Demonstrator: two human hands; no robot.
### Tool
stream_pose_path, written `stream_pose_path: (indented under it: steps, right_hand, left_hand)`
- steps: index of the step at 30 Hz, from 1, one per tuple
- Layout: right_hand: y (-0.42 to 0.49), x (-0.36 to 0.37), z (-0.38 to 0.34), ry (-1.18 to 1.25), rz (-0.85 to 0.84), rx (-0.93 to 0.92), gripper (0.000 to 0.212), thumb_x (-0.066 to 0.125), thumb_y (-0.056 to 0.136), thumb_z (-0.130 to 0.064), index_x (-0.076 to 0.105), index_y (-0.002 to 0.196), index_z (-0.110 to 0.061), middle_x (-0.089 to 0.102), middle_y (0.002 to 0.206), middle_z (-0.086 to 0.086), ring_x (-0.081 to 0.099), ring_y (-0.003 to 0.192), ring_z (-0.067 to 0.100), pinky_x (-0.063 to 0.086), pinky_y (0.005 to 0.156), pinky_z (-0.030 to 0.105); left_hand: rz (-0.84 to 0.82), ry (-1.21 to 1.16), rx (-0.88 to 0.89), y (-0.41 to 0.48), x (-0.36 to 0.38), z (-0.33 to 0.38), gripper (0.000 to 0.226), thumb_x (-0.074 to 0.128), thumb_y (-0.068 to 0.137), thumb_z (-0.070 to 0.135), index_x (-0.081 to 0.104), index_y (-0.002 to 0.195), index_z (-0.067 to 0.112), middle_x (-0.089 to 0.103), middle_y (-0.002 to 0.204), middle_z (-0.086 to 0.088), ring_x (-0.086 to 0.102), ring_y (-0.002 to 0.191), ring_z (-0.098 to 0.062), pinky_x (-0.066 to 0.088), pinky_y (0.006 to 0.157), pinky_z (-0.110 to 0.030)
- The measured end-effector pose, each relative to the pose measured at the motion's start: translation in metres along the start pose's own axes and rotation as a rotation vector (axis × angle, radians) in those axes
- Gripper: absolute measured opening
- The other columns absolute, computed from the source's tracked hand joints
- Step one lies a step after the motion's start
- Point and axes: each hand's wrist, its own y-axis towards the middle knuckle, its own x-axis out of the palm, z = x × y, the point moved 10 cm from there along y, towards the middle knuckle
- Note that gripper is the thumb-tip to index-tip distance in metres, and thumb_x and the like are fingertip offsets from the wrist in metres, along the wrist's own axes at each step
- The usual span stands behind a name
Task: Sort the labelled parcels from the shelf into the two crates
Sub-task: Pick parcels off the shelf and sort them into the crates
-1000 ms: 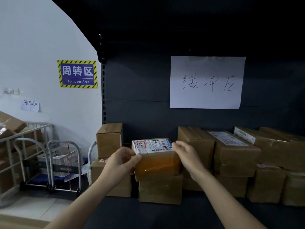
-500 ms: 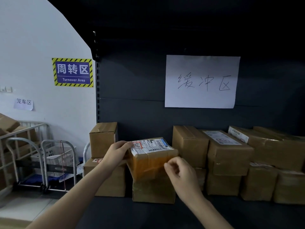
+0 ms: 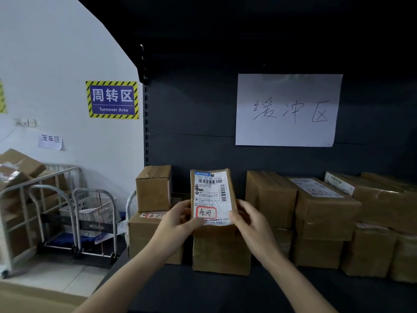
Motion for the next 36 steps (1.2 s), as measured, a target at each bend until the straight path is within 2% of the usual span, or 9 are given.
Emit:
stream_pose_path:
  steps: [2, 4, 9, 14, 20, 25, 30, 33, 36]
  right_hand:
    - [-0.002, -0.003, -0.002, 0.001, 0.014, -0.030, 0.030, 0.056, 0.092, -0.021, 0.045, 0.095, -0.049, 0.055, 0.099, -0.030, 0.054, 0.091, -0.023, 0.043, 0.070, 0.000]
    - [-0.004, -0.005, -0.001, 0.006, 0.018, -0.045, 0.033, 0.058, 0.091, -0.021, 0.044, 0.098, -0.049, 0.055, 0.103, -0.028, 0.055, 0.094, -0.019, 0.045, 0.072, 0.002]
    - [-0.010, -0.013, 0.001, 0.008, 0.065, -0.053, 0.039, 0.058, 0.091, -0.023, 0.044, 0.125, -0.035, 0.057, 0.112, -0.022, 0.056, 0.107, -0.003, 0.049, 0.080, 0.010]
    - [-0.035, -0.046, 0.010, 0.001, 0.153, -0.028, 0.046, 0.062, 0.088, -0.022, 0.041, 0.126, -0.037, 0.056, 0.119, -0.020, 0.054, 0.111, -0.004, 0.048, 0.088, 0.014]
    - [-0.088, -0.108, 0.055, -0.093, 0.258, 0.091, 0.049, 0.068, 0.083, -0.011, 0.046, 0.119, -0.036, 0.060, 0.115, -0.019, 0.058, 0.107, -0.005, 0.049, 0.088, 0.017]
    - [-0.112, -0.123, 0.099, -0.296, 0.258, 0.206, 0.061, 0.069, 0.081, -0.017, 0.041, 0.135, -0.020, 0.056, 0.127, -0.006, 0.053, 0.118, 0.008, 0.045, 0.101, 0.033]
    - [-0.107, -0.111, 0.119, -0.411, 0.194, 0.272, 0.067, 0.068, 0.083, -0.016, 0.034, 0.140, -0.017, 0.053, 0.133, -0.003, 0.048, 0.122, 0.008, 0.039, 0.103, 0.025]
    - [-0.105, -0.113, 0.119, -0.446, 0.180, 0.279, 0.068, 0.068, 0.083, -0.017, 0.032, 0.140, -0.017, 0.050, 0.135, -0.003, 0.044, 0.120, 0.004, 0.036, 0.102, 0.021]
    - [-0.107, -0.124, 0.106, -0.499, 0.226, 0.236, 0.071, 0.069, 0.083, -0.023, 0.031, 0.142, -0.018, 0.043, 0.143, -0.002, 0.040, 0.129, 0.009, 0.035, 0.109, 0.028]
  left_hand:
    - [0.014, 0.034, 0.091, -0.005, 0.002, 0.009, 0.041, 0.065, 0.084, 0.015, 0.045, 0.116, 0.033, 0.061, 0.104, 0.018, 0.061, 0.089, 0.009, 0.049, 0.069, -0.009]
    - [0.018, 0.055, 0.139, -0.007, 0.004, 0.013, 0.044, 0.066, 0.083, 0.014, 0.043, 0.115, 0.035, 0.061, 0.104, 0.018, 0.059, 0.088, 0.014, 0.047, 0.067, -0.004]
    - [0.009, 0.065, 0.177, -0.009, 0.008, 0.016, 0.051, 0.068, 0.082, 0.017, 0.044, 0.124, 0.030, 0.063, 0.111, 0.012, 0.060, 0.093, 0.005, 0.051, 0.071, -0.010]
    - [-0.060, 0.096, 0.281, -0.020, 0.035, 0.030, 0.050, 0.072, 0.078, 0.026, 0.044, 0.117, 0.039, 0.063, 0.112, 0.011, 0.062, 0.099, -0.006, 0.054, 0.080, -0.025]
    - [-0.185, 0.273, 0.407, -0.036, 0.112, 0.025, 0.055, 0.077, 0.073, 0.031, 0.046, 0.118, 0.030, 0.057, 0.113, 0.014, 0.057, 0.101, 0.000, 0.050, 0.086, -0.018]
    - [-0.294, 0.425, 0.283, -0.037, 0.164, -0.022, 0.060, 0.073, 0.076, 0.032, 0.040, 0.125, 0.020, 0.052, 0.120, 0.006, 0.055, 0.102, -0.003, 0.049, 0.084, -0.016]
    - [-0.292, 0.524, 0.203, -0.029, 0.174, -0.049, 0.058, 0.067, 0.081, 0.023, 0.035, 0.128, 0.016, 0.050, 0.129, 0.000, 0.057, 0.108, -0.012, 0.050, 0.090, -0.028]
    - [-0.281, 0.553, 0.206, -0.030, 0.171, -0.046, 0.062, 0.067, 0.082, 0.025, 0.033, 0.132, 0.017, 0.047, 0.133, 0.000, 0.056, 0.111, -0.012, 0.048, 0.093, -0.028]
    - [-0.239, 0.575, 0.246, -0.035, 0.161, -0.034, 0.066, 0.067, 0.082, 0.030, 0.031, 0.135, 0.018, 0.044, 0.135, 0.002, 0.053, 0.114, -0.011, 0.046, 0.093, -0.022]
